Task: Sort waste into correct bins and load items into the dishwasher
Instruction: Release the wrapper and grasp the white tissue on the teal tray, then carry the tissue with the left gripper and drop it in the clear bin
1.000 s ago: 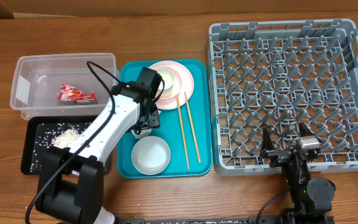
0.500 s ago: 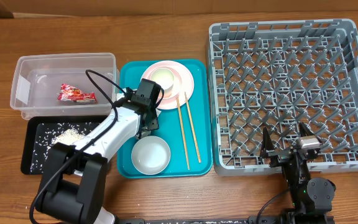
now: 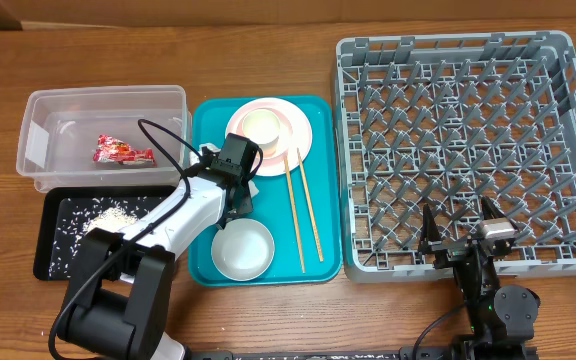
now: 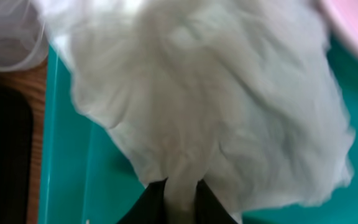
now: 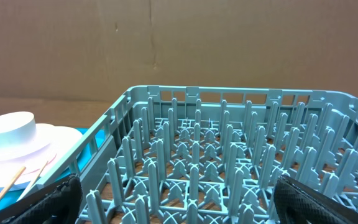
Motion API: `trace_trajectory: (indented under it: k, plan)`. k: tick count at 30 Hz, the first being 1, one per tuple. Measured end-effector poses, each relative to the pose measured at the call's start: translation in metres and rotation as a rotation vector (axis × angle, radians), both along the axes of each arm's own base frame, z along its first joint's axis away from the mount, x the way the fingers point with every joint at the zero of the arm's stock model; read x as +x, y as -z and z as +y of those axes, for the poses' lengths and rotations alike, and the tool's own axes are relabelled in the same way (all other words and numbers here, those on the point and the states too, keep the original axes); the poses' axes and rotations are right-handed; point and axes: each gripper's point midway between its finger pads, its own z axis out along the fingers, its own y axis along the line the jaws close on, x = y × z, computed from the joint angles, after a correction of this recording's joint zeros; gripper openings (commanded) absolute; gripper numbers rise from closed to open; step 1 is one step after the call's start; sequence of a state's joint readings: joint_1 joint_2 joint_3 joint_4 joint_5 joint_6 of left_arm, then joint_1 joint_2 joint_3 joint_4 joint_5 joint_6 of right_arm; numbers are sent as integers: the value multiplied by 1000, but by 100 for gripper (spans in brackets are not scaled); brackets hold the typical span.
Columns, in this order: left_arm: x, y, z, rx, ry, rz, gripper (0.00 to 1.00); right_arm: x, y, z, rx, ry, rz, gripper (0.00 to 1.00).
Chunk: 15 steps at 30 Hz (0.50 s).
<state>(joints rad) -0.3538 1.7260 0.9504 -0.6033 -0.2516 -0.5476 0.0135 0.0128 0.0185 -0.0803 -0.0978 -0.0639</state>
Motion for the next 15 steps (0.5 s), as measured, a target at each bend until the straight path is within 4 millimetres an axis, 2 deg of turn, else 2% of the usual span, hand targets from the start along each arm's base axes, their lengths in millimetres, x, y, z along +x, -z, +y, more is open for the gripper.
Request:
trace_trajectory:
  k: [3,7,10,15]
  plan:
    - [-5,-2,2,11,0,30,4,0,0,0,0,0,0,100]
    - [4,-21,-1,6,0,18,4,0,0,0,0,0,0,100]
    - [18,-51,-7,-15,0,-40,4,0,0,0,0,0,0,100]
    - [42,-122,-15,-77,-2,-211,4,0,0,0,0,1,0,100]
